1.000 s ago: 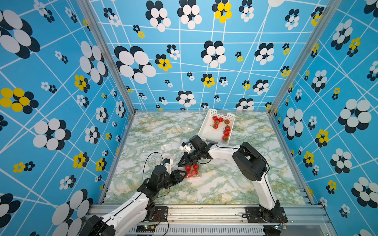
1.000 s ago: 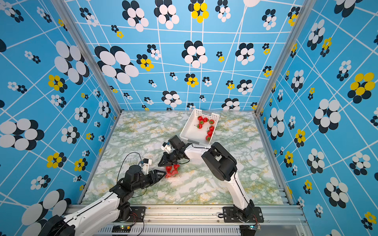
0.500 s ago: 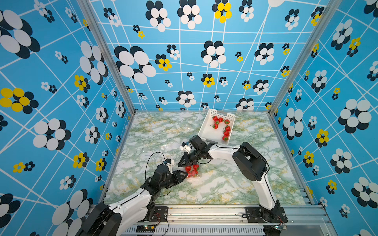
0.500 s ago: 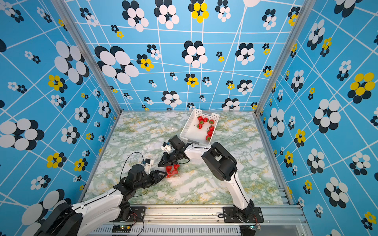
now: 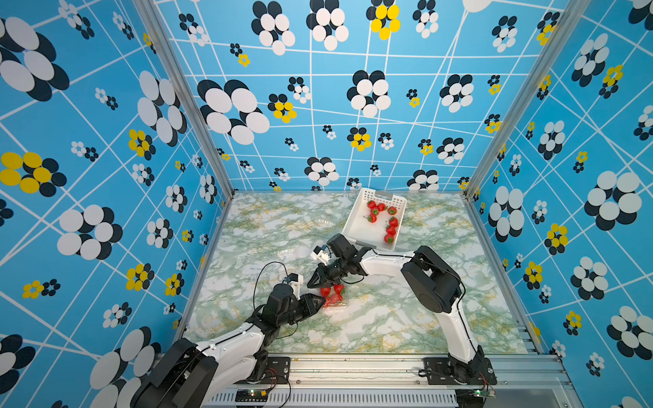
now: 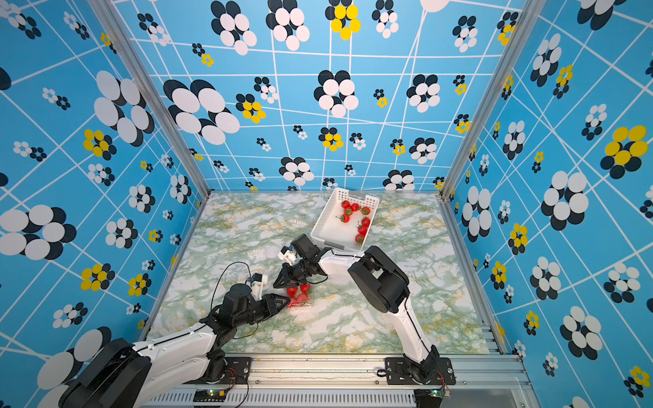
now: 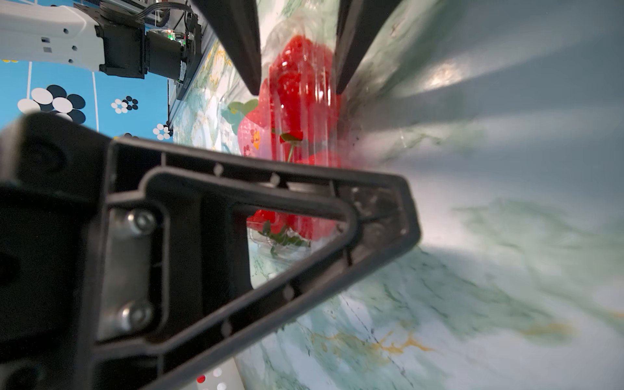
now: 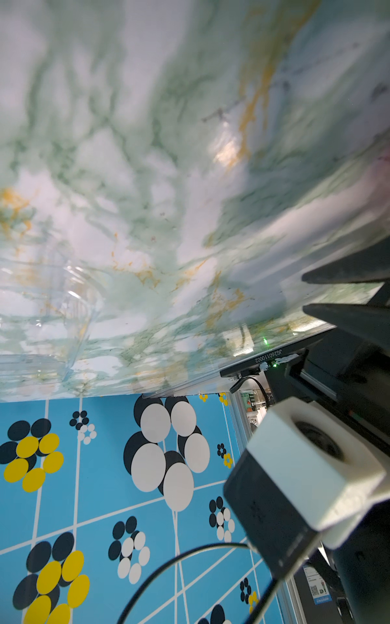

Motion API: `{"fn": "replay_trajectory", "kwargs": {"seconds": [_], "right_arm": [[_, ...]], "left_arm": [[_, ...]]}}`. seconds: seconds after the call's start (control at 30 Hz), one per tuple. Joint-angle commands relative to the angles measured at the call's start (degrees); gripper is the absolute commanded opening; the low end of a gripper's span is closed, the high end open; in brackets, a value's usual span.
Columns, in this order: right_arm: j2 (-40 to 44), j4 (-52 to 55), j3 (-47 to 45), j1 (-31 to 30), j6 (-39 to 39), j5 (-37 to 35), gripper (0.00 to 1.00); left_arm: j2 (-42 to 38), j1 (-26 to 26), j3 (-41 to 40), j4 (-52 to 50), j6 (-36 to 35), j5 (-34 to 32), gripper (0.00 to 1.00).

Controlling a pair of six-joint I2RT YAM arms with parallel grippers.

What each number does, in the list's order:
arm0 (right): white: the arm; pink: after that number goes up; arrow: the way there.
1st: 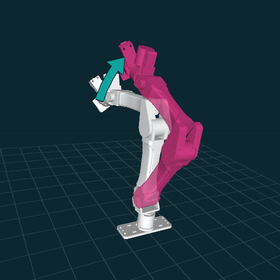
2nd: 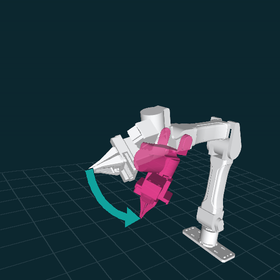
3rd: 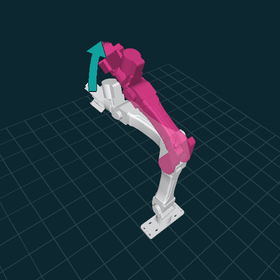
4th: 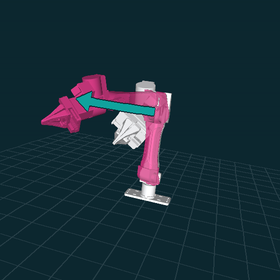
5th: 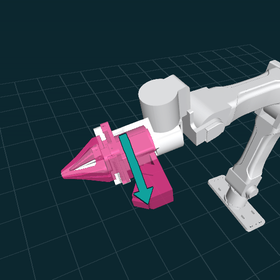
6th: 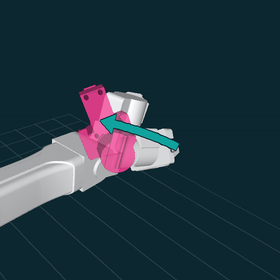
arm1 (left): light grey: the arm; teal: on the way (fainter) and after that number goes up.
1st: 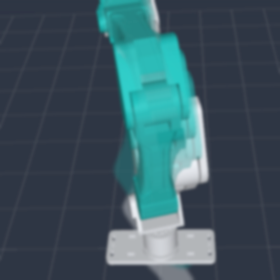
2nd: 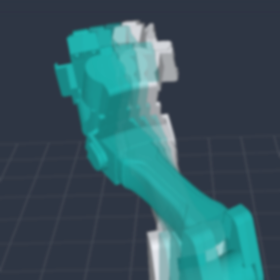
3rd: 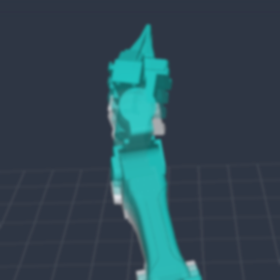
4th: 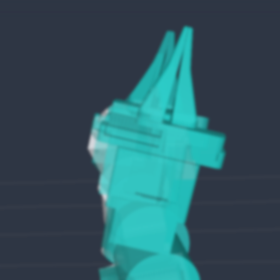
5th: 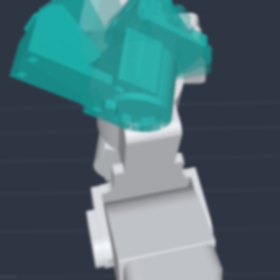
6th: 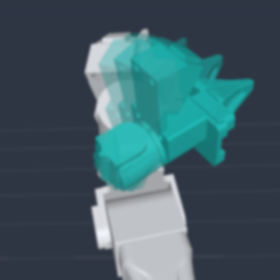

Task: Pack strawberries into containers
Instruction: Close the packing box at the center of the board.

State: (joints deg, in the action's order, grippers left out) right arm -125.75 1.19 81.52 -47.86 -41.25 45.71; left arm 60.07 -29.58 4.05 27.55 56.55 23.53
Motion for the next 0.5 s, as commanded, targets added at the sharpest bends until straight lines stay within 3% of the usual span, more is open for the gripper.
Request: {"fn": "replay_trajectory", "kwargs": {"seconds": [0.0, 0.27, 0.47], "right_arm": [[-2.01, 1.35, -1.82, 0.04, 0.03, -1.07, 0.15], [-1.87, 0.57, -2.47, 0.13, -0.32, -1.04, 0.15], [-1.82, 0.26, -2.75, 0.23, -0.49, -1.15, 0.15]], "left_arm": [[1.19, -0.95, -1.21, 1.39, 0.64, -0.49, 0.36], [-1.07, -1.88, -1.93, -0.96, 0.84, -1.61, 0.37], [-1.1, -2.23, -1.85, -1.01, 0.4, -2.15, 0.25]]}}
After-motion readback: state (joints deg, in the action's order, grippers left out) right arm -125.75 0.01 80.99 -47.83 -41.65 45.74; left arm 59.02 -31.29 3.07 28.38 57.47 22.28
